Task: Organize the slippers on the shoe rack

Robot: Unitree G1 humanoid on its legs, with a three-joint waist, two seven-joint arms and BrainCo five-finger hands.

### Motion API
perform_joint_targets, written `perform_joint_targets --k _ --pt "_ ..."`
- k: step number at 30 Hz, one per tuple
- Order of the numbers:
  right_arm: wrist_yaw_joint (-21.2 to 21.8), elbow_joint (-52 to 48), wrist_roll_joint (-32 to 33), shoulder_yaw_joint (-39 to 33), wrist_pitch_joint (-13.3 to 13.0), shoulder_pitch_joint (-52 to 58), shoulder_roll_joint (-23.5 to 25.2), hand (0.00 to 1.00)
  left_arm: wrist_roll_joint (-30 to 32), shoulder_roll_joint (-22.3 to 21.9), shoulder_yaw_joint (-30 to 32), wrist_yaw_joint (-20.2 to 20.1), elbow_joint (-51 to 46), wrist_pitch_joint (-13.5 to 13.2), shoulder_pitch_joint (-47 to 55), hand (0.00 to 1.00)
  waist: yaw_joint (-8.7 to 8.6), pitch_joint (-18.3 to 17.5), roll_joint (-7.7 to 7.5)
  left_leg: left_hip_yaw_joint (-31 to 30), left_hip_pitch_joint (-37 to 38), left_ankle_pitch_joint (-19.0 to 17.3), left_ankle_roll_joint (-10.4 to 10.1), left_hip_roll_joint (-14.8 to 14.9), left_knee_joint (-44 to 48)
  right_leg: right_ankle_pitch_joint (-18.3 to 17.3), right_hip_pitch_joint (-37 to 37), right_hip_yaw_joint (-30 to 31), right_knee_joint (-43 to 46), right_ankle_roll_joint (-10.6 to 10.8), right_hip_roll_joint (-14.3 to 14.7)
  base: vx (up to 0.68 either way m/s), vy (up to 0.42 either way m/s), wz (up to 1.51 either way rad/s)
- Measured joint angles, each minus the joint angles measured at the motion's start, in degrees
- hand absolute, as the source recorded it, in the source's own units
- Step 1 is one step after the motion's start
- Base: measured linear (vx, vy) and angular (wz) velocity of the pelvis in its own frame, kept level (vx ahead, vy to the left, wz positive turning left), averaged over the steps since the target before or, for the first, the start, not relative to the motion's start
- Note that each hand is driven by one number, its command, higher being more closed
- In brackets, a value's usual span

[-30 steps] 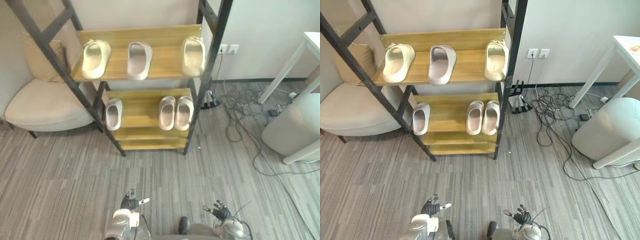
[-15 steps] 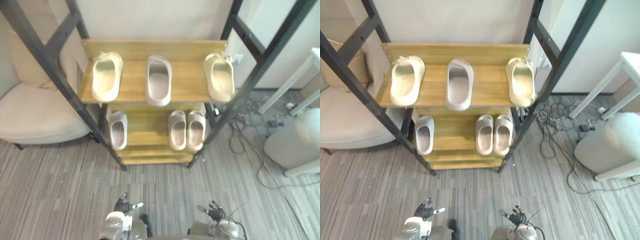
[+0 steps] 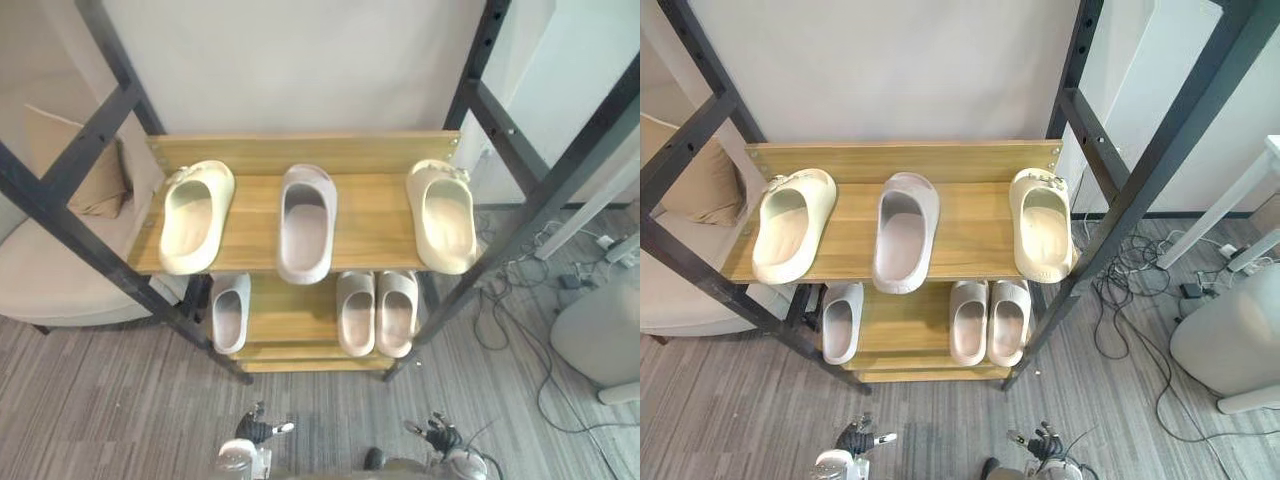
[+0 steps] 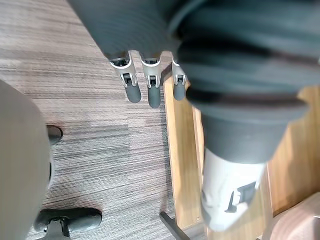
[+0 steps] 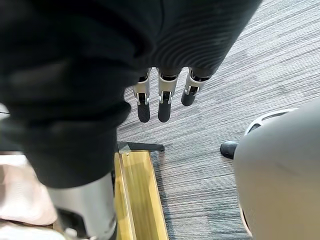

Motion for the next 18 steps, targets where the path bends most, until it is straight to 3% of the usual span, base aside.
perform_joint_targets --k 4,10,18 --pt "-0.3 -0.2 -0.6 0.0 0.0 0.6 0.2 0.00 0.0 0.2 0.0 0.1 0.1 0.0 0.0 0.00 0.04 -0.4 -0.98 0.4 0.1 0.0 0.0 -1.9 0.2 3.1 1.9 1.2 -4.4 1.2 -1.0 -0.02 0.099 -0.15" --pt "-1.7 -4.6 -0.8 0.3 -0.1 2.5 0.8 0.00 0.1 0.4 -0.2 0.4 0.2 0.0 0.0 0.00 0.05 -0.6 -1.41 0.9 0.3 -0.1 0.1 -3.6 0.4 4.1 2.0 2.7 -5.0 1.8 -2.3 -0.04 0.098 -0.09" --pt "-3.6 -39.4 -6.2 2.3 -0.3 15.4 1.3 0.00 1.3 1.7 -3.2 0.8 0.0 0.0 0.0 0.00 -0.85 -0.7 -2.21 1.5 0.2 -0.6 1.0 -3.7 1.2 4.1 0.7 4.4 -3.7 1.9 -2.3 -0.04 0.010 -0.11"
